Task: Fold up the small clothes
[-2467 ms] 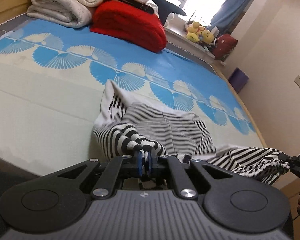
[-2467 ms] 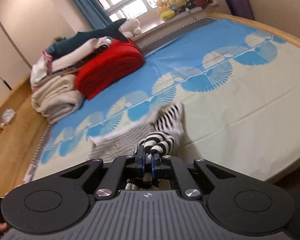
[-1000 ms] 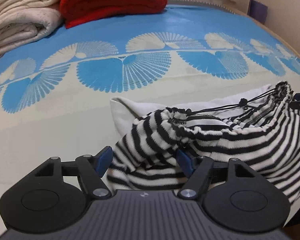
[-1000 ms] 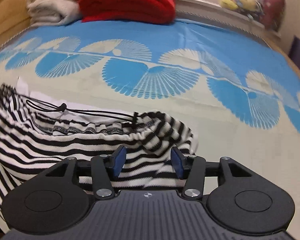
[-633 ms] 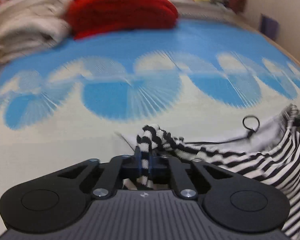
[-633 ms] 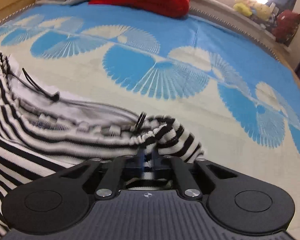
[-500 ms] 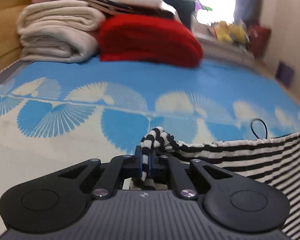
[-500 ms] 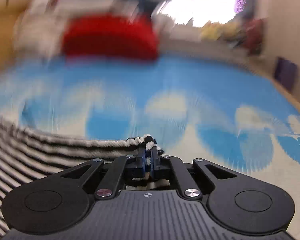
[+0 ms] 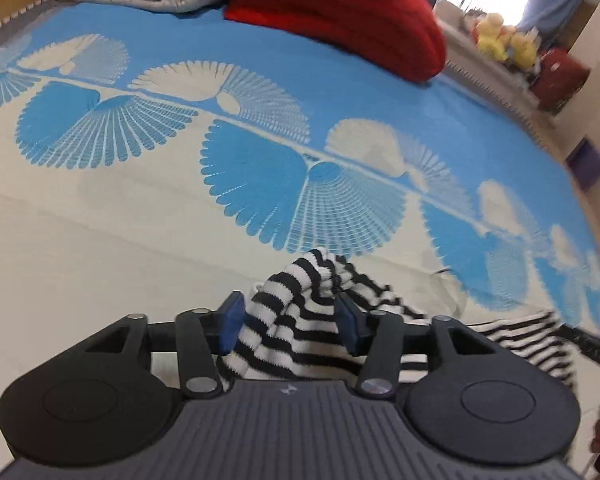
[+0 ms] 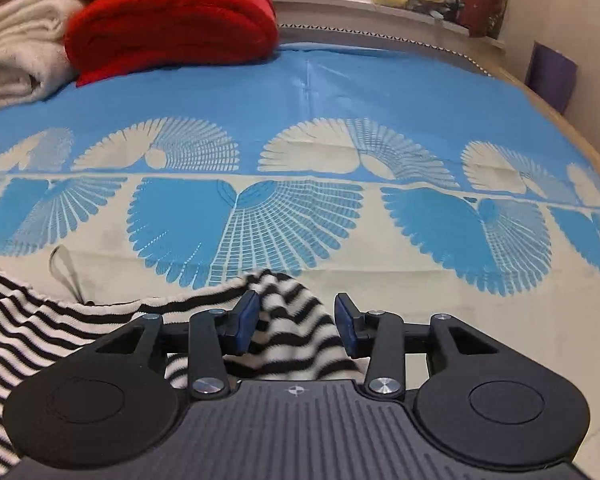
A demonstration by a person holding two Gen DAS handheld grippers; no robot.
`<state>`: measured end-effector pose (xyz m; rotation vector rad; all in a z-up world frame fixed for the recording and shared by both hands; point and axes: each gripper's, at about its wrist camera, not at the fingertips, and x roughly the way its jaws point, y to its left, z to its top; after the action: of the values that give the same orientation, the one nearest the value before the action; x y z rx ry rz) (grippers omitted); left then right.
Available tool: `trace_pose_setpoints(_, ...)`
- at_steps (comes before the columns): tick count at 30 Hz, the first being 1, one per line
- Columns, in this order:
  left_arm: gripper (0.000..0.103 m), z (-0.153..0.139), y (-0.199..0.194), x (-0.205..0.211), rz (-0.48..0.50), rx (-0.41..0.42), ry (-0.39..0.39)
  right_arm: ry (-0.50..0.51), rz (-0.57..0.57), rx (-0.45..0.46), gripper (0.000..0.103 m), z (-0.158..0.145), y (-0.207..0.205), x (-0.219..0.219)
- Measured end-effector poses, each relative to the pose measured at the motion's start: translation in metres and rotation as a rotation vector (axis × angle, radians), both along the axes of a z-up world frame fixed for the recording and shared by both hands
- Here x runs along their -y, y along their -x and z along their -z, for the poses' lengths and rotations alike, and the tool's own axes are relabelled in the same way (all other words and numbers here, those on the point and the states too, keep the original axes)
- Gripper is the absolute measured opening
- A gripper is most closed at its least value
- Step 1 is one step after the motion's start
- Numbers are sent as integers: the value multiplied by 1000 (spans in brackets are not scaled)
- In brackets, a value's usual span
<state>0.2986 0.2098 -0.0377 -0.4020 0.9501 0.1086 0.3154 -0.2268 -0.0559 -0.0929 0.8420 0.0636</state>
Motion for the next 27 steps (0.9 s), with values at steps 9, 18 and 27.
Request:
trace_pose_setpoints(9,58,0,63,-24,142,-156,59,-251,33,-184,59,-12,55,80)
trace_pose_setpoints(18,59,28,110,-18,329,-293,-7,-329,39,-411,61,10,112,111)
trace_pose_setpoints(27,0,41,116,-5,442,-341,-73,-240,-53,-499,17,18,119,94)
